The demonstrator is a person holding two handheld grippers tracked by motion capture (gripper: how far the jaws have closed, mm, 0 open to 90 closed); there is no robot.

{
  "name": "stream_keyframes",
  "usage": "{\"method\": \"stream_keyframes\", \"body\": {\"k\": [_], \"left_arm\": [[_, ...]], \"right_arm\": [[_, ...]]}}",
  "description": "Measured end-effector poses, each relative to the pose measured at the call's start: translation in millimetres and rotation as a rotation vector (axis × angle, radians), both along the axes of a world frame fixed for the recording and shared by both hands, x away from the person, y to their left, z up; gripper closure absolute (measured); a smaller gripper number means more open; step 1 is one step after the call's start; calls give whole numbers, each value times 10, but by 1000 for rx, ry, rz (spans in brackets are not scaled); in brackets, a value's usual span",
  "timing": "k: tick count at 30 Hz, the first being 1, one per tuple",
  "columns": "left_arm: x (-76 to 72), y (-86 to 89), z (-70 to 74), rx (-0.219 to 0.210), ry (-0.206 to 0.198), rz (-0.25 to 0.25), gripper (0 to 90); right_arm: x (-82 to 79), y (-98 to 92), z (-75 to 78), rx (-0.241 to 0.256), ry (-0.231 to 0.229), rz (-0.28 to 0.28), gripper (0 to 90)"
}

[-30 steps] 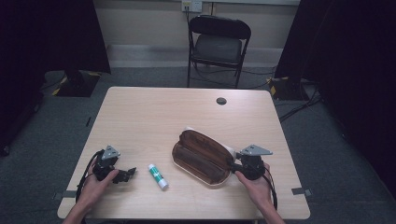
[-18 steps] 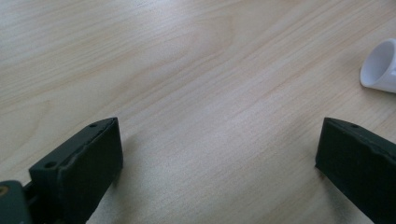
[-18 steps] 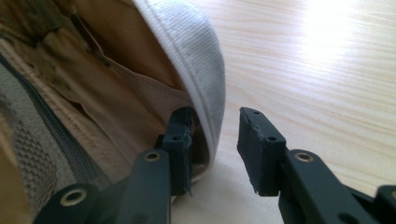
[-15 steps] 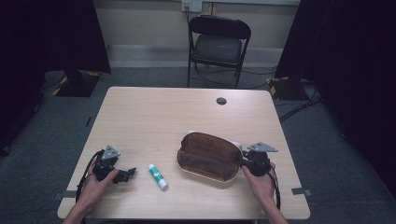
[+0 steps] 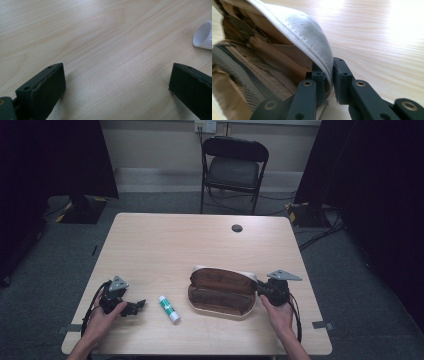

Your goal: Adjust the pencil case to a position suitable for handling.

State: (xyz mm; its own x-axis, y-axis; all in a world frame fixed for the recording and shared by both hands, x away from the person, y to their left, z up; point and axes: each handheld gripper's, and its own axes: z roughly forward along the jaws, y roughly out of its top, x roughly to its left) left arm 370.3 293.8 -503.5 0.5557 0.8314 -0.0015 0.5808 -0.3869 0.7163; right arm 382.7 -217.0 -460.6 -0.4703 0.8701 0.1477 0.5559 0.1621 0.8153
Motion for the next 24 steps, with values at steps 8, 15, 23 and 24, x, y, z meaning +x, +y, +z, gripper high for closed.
{"method": "stream_keyframes", "body": {"k": [8,15,23,24], "left_arm": [[0,0,0,-1,0,0,3],[0,0,0,1,0,-1,3],[-2,-1,0,-2,2,0,3],[-2,-1,0,-2,2,-1,3]], "right_arm": [[-11,80,-11,24,19,68,820],[-124,72,19,30,31,138,826],[-137,-100,12,-5,29,112,815],[-130,-123,12,-9,26,105,808]]}}
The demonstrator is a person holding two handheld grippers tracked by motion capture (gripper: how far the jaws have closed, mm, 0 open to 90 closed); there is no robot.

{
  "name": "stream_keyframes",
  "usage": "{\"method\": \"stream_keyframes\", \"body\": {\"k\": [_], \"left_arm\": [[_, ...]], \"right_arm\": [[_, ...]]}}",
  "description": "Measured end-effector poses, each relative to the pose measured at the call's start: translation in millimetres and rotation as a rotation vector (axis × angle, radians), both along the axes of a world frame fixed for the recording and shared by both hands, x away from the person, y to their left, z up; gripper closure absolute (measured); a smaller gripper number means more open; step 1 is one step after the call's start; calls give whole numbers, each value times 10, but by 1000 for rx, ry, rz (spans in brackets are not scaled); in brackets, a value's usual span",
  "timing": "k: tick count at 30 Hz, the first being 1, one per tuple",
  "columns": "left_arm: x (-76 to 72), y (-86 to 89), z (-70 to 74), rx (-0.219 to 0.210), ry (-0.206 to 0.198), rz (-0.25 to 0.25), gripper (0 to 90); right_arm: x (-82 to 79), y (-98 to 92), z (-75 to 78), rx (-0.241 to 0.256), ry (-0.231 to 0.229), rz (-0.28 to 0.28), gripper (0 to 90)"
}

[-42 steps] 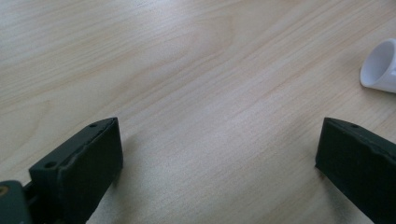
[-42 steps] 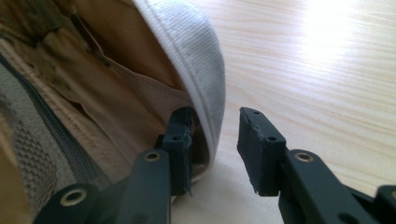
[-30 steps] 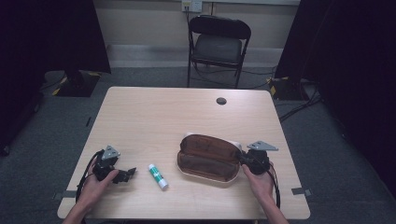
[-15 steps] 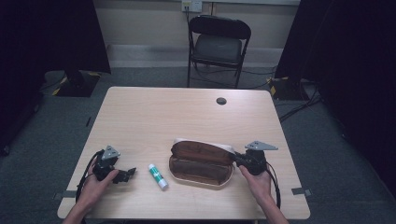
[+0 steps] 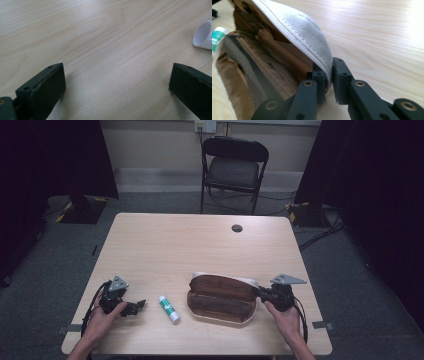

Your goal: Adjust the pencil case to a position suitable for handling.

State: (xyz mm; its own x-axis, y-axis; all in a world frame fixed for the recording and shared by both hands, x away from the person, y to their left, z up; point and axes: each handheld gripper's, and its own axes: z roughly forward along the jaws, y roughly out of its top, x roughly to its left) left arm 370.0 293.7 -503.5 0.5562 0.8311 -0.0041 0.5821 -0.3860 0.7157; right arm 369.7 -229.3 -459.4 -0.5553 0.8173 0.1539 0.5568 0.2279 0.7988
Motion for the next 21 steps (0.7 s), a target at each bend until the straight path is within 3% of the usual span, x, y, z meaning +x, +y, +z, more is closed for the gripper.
{"method": "stream_keyframes", "body": {"k": [6,10,16,21], "left_arm": [[0,0,0,0,0,0,3],[-1,1,2,5,-1,0,3],[-5,-1,9,6,4,0,9],[-15,3,29,9,6,2,73]], "right_arm": [[4,28,-18,-29,-4,-2,688],[-13,38,-9,-21,-3,0,625],[-94,61,6,-23,1,3,448],[-189,35,31,-28,-16,-1,389]]}}
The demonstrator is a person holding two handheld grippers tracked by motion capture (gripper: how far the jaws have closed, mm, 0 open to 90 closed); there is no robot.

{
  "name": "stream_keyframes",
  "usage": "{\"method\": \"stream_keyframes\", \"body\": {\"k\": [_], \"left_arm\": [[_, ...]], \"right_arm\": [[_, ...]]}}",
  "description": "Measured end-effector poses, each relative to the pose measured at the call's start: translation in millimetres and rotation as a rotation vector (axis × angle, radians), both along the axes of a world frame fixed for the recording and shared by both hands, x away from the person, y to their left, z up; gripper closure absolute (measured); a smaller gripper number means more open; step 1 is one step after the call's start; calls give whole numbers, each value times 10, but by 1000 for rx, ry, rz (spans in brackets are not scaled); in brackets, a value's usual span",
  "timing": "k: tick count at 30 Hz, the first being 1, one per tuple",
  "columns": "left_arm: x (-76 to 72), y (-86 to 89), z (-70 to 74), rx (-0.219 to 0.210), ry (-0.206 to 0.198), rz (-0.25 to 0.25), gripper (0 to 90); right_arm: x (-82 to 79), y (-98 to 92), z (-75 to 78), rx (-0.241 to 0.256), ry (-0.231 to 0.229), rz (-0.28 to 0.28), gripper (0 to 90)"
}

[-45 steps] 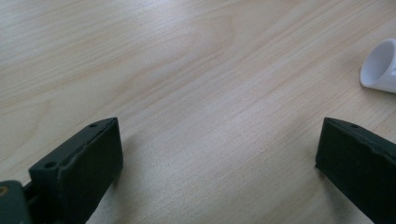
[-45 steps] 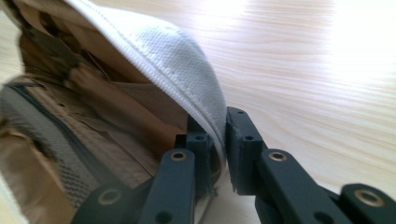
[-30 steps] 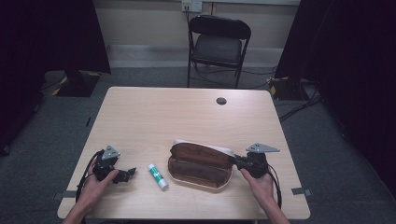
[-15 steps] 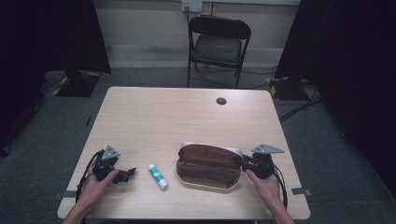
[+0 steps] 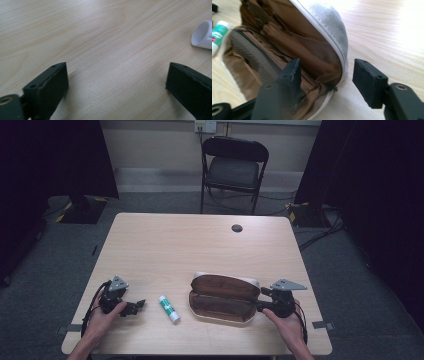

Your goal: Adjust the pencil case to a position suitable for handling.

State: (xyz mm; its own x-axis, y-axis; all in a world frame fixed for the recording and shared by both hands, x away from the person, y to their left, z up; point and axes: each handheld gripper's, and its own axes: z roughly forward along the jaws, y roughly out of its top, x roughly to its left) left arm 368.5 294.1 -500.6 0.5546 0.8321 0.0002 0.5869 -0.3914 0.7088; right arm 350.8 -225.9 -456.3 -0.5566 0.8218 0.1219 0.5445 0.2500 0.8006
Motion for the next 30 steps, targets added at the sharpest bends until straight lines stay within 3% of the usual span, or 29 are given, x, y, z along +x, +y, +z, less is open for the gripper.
{"method": "stream_keyframes", "body": {"k": [4,10,14,17,19,20,21,26,30], "left_arm": [[-5,13,20,-3,-9,13,158],[-16,-8,33,-20,-4,-7,175],[-25,-45,61,-26,-5,-24,177],[-42,-90,105,-48,-18,-44,177],[-49,-105,121,-61,-20,-54,177],[-57,-120,136,-68,-20,-62,177],[-64,-133,147,-70,-22,-69,177],[-124,-207,222,-103,-55,-123,177],[-156,-277,257,-128,-51,-152,186]], "right_arm": [[-87,-77,49,24,-13,-14,368],[-237,-265,15,42,-2,-30,355],[-246,-361,6,41,-12,-61,347],[-168,-404,-87,-24,-7,-88,328],[-141,-415,-128,-35,4,-89,319],[-86,-440,-211,-80,25,-104,308],[-67,-451,-231,-94,27,-110,305],[-1,-505,-298,-114,47,-136,293],[11,-486,-341,-140,68,-134,278]]}}
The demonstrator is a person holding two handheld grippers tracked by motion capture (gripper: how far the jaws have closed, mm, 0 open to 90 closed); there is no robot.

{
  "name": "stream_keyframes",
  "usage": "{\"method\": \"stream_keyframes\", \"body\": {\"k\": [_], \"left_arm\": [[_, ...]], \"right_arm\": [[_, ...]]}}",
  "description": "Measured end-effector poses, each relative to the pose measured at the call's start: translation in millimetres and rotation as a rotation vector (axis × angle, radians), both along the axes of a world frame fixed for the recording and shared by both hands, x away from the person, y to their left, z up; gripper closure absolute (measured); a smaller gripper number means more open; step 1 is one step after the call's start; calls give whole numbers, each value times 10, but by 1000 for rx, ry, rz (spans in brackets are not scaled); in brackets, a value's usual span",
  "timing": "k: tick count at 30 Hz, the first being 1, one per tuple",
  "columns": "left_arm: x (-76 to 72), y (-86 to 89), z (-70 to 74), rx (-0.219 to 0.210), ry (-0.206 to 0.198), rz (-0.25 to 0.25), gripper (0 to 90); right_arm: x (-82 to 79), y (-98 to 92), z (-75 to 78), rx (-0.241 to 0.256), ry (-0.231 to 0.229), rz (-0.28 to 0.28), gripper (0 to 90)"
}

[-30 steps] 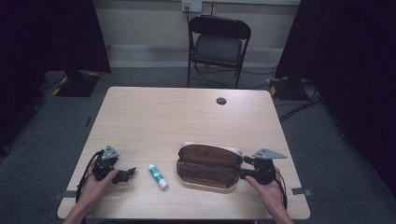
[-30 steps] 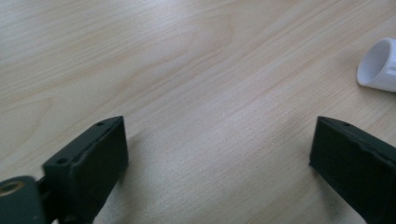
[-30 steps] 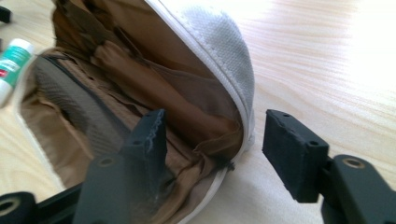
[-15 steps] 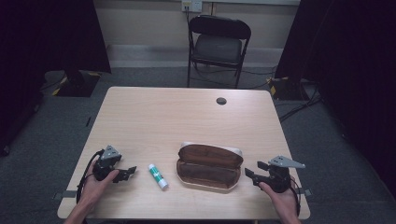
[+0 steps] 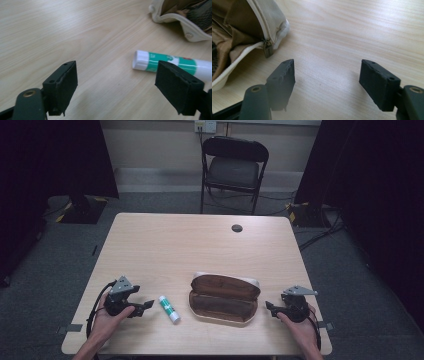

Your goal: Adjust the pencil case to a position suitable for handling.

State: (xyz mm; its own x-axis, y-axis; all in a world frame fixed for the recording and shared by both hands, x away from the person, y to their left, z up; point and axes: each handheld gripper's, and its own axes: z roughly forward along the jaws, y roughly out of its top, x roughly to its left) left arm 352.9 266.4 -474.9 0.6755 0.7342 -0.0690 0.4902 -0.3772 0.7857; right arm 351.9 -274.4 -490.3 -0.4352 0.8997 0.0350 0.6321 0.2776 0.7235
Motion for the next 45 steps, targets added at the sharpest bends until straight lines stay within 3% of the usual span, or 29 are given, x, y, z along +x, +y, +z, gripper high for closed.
{"method": "stream_keyframes", "body": {"k": [1,5,7,10,16,18,21,23,27,33,38,45], "left_arm": [[-20,-51,19,3,-8,-26,186],[-56,-142,36,-3,-24,-69,204],[-55,-194,40,-10,-36,-106,198],[-46,-234,42,-11,-43,-125,215],[-38,-398,65,-12,-83,-194,309],[-31,-446,57,-21,-85,-226,316],[-11,-485,14,-21,-62,-235,338],[7,-520,-23,-1,-47,-267,377],[19,-530,-55,23,-54,-276,378],[24,-521,-67,9,-57,-284,358],[7,-513,-76,-6,-36,-326,352],[-21,-485,-76,19,-43,-351,351]], "right_arm": [[10,22,-28,-10,10,3,261],[17,59,-58,-37,-22,1,235],[28,70,-79,-32,-38,-3,212],[33,78,-91,-26,-45,-7,207],[34,79,-92,-26,-45,-8,207],[33,79,-91,-26,-45,-8,207],[34,78,-92,-26,-47,-6,207],[30,78,-93,-25,-47,-5,207],[27,77,-93,-24,-46,-2,207],[19,76,-91,-23,-43,0,207],[22,75,-91,-23,-43,2,207],[21,76,-90,-24,-43,0,207]]}}
